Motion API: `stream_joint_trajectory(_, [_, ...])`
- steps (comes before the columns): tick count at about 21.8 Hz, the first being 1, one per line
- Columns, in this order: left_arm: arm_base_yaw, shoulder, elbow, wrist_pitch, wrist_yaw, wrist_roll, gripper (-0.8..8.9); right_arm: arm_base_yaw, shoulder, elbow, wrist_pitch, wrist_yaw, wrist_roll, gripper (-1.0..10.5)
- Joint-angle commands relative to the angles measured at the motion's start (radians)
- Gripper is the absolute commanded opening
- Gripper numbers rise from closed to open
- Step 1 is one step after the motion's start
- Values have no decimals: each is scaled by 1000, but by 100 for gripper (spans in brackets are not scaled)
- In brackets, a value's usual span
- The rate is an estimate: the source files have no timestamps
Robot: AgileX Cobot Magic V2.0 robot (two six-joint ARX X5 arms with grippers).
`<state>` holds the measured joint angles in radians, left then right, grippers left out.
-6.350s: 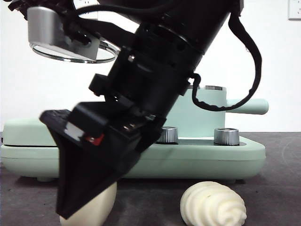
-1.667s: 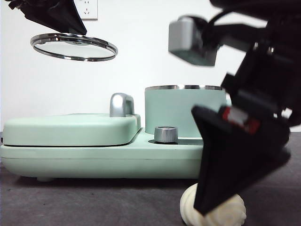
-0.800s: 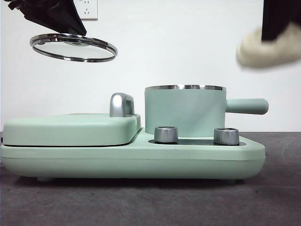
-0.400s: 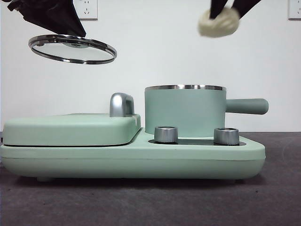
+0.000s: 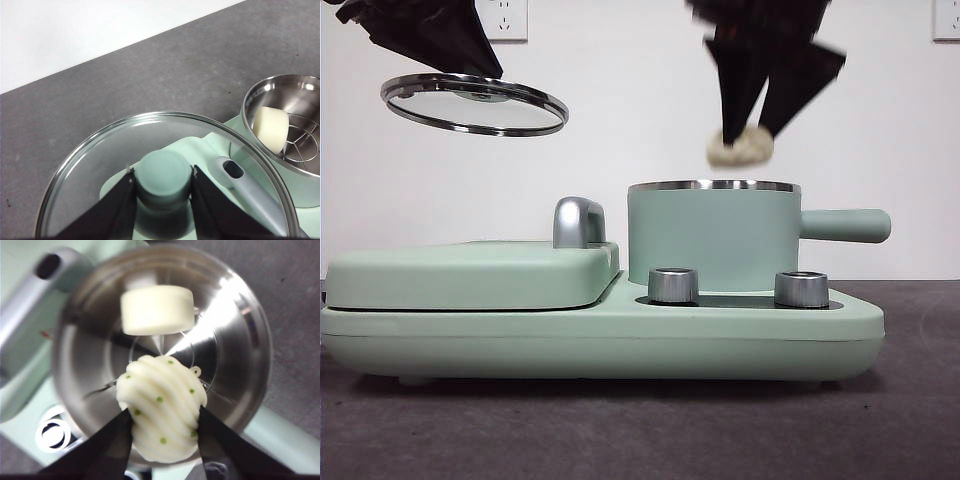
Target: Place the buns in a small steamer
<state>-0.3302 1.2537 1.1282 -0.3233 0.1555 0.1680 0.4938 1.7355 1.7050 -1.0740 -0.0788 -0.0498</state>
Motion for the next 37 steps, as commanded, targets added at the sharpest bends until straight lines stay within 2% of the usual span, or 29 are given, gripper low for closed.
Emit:
stream_joint_trajectory(1, [-3,2,18,26,2,3,14,4,55,25,26,-3,-20,193])
stream_joint_trajectory(12, [-3,2,18,26,2,4,14,-1,182,25,83,-2,-21,195])
stream_joint_trajectory(18, [-3,2,18,24,2,4,14,0,173,39,104,0,-17,275])
stream_joint_trajectory(21, [-3,2,18,24,2,3,14,0,158,91,63,0,-17,341])
stream_joint_trajectory(27, [-3,2,18,22,2,3,14,0,143,309,-93,-11,-17,349])
stream_joint_trajectory(29, [-3,2,18,22,2,2,14,0,93,322,-16,-61,8,348])
stream_joint_trajectory(32, [-3,2,18,7,2,3,14,0,-1,318,138,-47,72,347])
stream_joint_trajectory(37, [-3,2,18,-2,2,3,14,2,-114,276,295,-45,76,347])
